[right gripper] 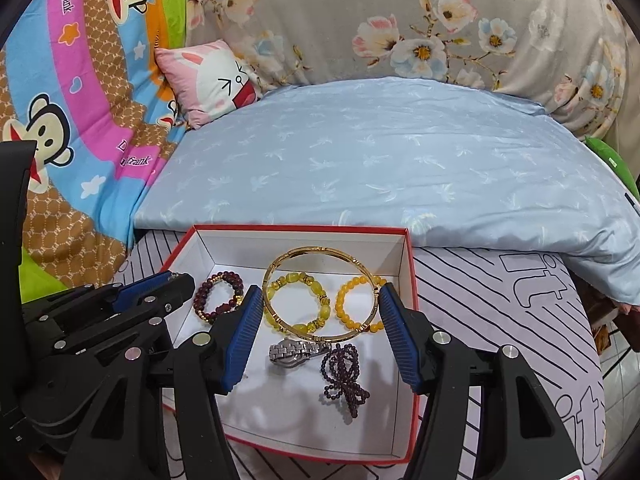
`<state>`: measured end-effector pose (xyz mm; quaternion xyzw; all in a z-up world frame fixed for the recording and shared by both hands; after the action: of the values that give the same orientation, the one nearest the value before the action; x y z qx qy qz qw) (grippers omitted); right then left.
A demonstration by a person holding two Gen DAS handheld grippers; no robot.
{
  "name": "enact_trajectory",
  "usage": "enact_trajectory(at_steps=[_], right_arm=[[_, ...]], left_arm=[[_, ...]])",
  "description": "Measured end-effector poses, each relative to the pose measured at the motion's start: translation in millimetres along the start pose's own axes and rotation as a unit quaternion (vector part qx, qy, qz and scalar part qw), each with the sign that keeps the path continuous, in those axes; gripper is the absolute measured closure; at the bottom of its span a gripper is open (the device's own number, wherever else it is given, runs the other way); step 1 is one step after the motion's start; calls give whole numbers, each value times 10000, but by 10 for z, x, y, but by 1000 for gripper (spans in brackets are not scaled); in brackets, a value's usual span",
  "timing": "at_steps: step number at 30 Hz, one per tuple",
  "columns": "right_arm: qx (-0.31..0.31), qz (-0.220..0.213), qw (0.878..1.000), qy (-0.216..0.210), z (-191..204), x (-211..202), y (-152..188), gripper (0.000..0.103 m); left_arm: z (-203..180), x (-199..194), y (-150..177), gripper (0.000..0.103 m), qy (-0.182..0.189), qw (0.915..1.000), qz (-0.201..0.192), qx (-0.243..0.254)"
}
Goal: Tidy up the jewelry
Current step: 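Carry the charm and gold bangle into the red box and open both tools, then withdraw both open tools from the red box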
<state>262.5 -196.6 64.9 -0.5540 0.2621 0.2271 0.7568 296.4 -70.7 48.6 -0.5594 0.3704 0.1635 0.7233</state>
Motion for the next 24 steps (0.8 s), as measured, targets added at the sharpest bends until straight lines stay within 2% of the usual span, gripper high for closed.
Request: enact_trajectory(at_steps=[14, 19, 24], right_arm=[[-45, 178, 9998, 45, -2, 243, 56, 44], [40, 164, 9998, 96, -44, 254, 58, 44], [117, 120, 9998, 90, -68, 176, 63, 44]], left_arm=[[41, 229, 55, 88, -25, 9999, 142, -7], [71, 236, 83, 66, -87, 9999, 118, -71], [57, 179, 91, 66, -115, 9999, 86, -68]])
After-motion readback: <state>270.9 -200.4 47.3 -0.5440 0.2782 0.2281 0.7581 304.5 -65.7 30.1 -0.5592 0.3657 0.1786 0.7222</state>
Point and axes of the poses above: each gripper's, at about its wrist camera, not at the fingertips, and x roughly the way its jaws point, z to its left, y to its underside, the point moved 4 cm from there along x, roughly the way its jaws point, and after that the axes turned 11 degrees about x, right-handed, at the moved point
